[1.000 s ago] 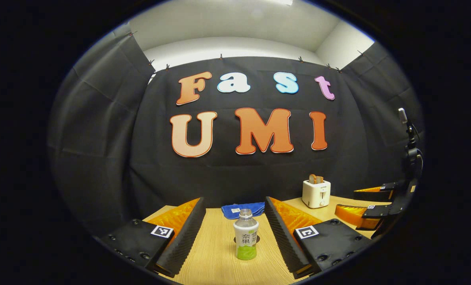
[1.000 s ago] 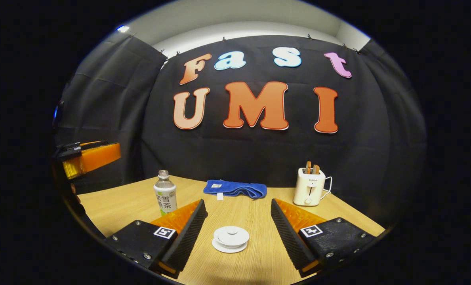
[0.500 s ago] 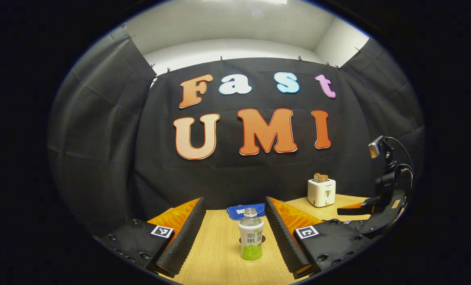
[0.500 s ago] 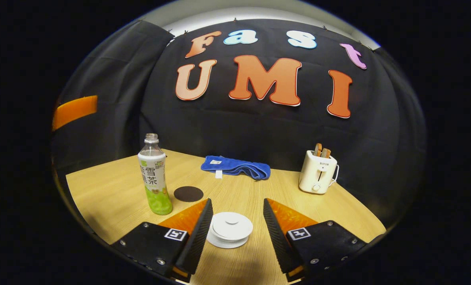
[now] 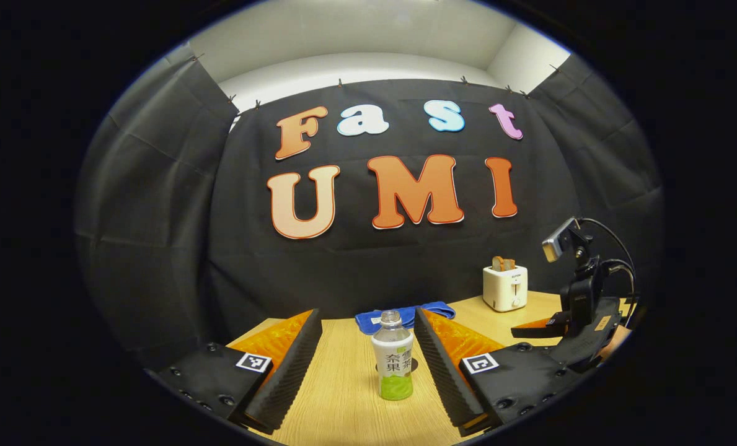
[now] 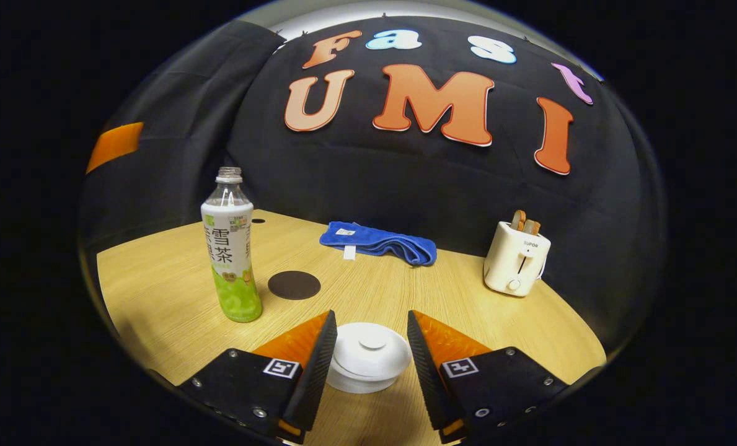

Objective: Open the teacup lid with one hand, grasp the water bottle and pour water into the teacup with the other hand; after pouring, place the water bottle on the coaster and then close the teacup lid.

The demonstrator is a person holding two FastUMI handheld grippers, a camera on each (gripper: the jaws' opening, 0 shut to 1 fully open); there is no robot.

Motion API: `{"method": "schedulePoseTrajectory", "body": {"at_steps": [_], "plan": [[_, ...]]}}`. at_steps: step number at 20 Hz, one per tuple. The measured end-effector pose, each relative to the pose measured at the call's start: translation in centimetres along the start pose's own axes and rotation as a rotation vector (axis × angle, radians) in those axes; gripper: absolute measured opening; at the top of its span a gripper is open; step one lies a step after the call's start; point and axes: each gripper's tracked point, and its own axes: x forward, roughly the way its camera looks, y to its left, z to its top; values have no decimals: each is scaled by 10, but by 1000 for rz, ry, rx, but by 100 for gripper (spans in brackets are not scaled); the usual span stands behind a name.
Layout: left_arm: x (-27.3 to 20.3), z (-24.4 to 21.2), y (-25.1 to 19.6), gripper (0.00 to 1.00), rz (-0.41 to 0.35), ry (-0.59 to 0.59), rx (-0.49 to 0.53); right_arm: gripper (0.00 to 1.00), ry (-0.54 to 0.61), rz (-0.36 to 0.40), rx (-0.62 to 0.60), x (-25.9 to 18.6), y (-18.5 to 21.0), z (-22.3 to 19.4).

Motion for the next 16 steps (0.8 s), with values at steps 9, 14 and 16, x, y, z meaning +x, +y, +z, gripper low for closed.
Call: {"method": "schedulePoseTrajectory", "body": {"at_steps": [9,14,16], "plan": [[2,-6,-2,96,-6,28,10,46,65,34,13,23,3,-15],[7,-16,-11,96,-34,45,-8,25,81,36,19,25,3,-13],[10,-25,-17,95,-47,55,-14,23,72,58,38,24,6,-12]]}}
